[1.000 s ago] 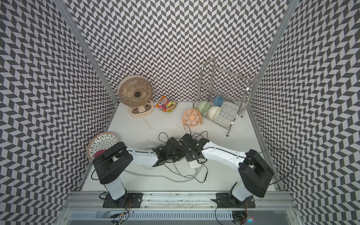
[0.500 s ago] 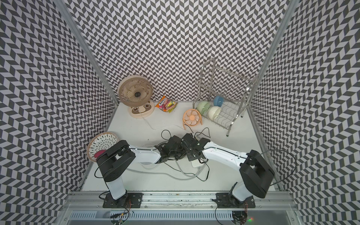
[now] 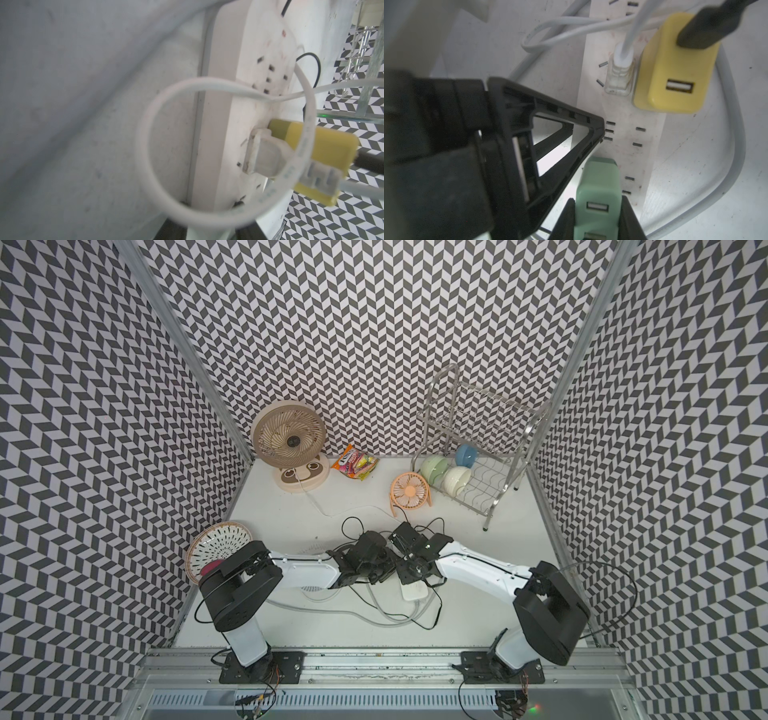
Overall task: Unplug the desk fan from the power strip
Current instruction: Remove the plug from the socket.
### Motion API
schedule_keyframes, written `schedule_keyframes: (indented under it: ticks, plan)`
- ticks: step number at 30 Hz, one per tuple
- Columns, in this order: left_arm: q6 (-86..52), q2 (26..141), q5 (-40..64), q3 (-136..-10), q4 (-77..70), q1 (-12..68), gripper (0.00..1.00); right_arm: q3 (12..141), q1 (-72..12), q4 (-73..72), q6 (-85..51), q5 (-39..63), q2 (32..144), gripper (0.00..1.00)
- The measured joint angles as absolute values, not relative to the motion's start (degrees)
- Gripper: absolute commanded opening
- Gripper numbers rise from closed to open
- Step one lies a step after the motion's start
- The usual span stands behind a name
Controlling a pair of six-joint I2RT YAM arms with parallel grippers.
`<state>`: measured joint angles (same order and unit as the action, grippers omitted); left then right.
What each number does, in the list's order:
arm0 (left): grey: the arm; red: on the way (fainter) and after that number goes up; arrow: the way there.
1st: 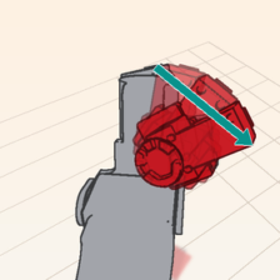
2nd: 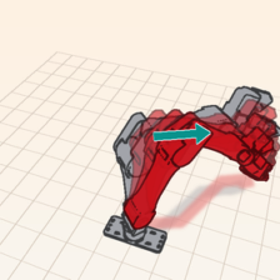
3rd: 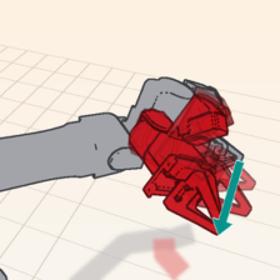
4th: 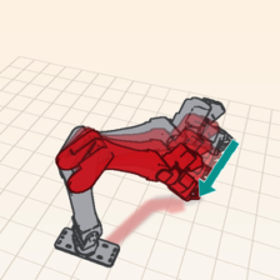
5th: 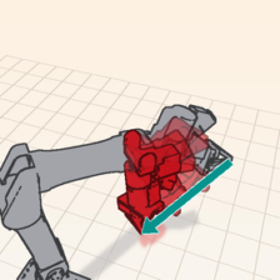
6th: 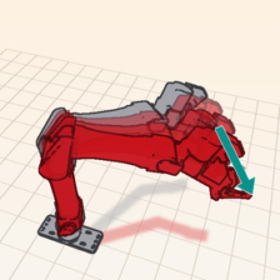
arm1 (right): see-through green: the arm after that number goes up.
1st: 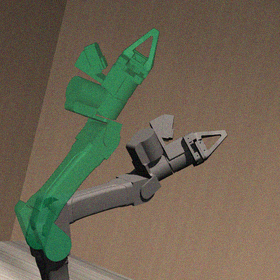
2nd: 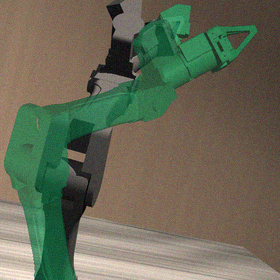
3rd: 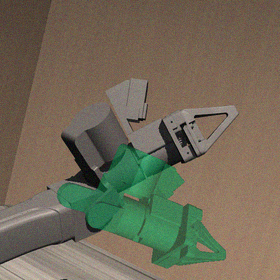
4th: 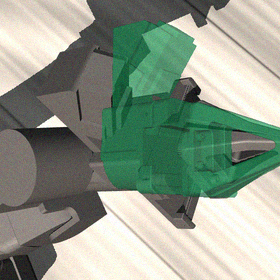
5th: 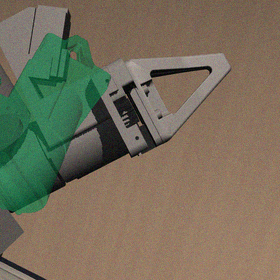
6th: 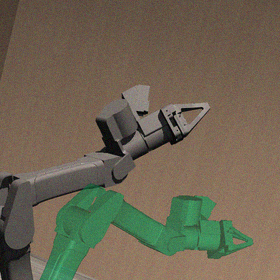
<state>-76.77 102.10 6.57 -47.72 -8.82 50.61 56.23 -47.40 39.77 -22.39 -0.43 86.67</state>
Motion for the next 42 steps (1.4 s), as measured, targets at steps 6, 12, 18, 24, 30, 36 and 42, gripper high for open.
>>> schedule_keyframes:
  ticks: [6, 12, 18, 24, 30, 36, 42]
  plan:
    - [-76.6, 101.8, 6.6, -47.4, -8.7, 50.6, 0.36, 59.0, -48.5, 42.4, -21.6, -3.1, 89.0, 0.19]
    - [-76.9, 101.7, 7.0, -46.8, -9.6, 50.3, 0.36, 59.1, -48.9, 42.4, -22.0, -3.3, 88.9, 0.19]
    - [-77.4, 101.7, 7.4, -46.4, -10.2, 50.2, 0.36, 59.1, -49.3, 42.4, -22.5, -3.9, 88.9, 0.19]
    - [-78.0, 101.9, 7.7, -46.3, -10.4, 50.2, 0.36, 59.2, -49.4, 42.9, -22.9, -4.9, 89.0, 0.20]
    - [-78.3, 102.0, 8.6, -46.1, -10.7, 49.8, 0.36, 59.6, -49.4, 43.3, -22.9, -5.1, 89.2, 0.20]
    - [-78.6, 102.0, 8.7, -46.0, -11.0, 49.8, 0.36, 59.7, -49.4, 43.5, -23.2, -5.2, 89.2, 0.20]
    - [-78.8, 102.0, 8.7, -46.0, -11.0, 49.8, 0.36, 59.9, -49.5, 43.7, -23.5, -5.4, 89.2, 0.21]
